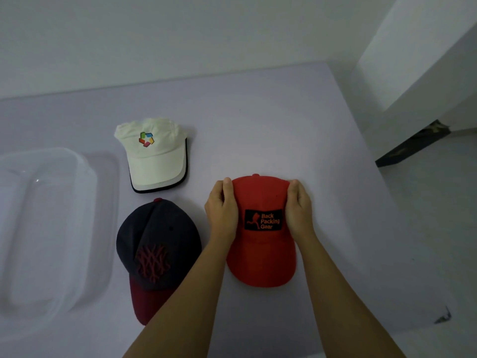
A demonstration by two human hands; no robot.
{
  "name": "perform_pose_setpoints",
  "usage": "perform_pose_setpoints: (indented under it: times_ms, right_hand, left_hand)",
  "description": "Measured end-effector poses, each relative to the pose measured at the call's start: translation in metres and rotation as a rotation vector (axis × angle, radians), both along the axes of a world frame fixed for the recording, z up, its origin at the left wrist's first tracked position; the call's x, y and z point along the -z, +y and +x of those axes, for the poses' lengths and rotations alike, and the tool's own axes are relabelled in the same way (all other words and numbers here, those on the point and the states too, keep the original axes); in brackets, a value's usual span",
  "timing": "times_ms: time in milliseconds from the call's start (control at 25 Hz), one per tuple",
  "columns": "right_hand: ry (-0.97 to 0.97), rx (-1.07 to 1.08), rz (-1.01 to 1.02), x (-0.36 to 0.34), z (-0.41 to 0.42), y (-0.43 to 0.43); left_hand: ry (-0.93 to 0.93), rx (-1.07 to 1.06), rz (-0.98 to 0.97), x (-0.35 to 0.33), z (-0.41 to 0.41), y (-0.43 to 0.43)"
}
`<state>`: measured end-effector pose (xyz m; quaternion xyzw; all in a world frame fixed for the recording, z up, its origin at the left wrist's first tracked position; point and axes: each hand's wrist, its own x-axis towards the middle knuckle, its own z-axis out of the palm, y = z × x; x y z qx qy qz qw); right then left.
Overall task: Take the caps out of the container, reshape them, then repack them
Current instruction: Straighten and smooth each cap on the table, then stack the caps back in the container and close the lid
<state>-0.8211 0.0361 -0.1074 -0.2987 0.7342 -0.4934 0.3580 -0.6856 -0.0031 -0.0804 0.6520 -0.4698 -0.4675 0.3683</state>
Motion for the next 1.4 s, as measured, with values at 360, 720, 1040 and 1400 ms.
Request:
perform_pose_setpoints:
  times_ms: [360,720,1040,1400]
  right_hand:
    - [0.103,0.093,-0.079,0.001,0.006,-0.010]
    - [0.279,0.025,-0.226,-0.043,0.031,0.010]
    - [0.147,-0.562,-0.094,-0.063,0.146,0.042]
    - [-0.099,-0.506,0.265,-0.021,0.176,0.026]
  left_hand:
    - [-0.120,-0.145,-0.171,0.007,-0.012,0.007]
    - [-0.215,0.078,-0.263,-0.048,0.015,0.005]
    - [-0.481,-0.071,-0.150,-0.066,0.166,0.015]
    - [-0.030,-0.054,0.275,-0.014,0.203,0.037]
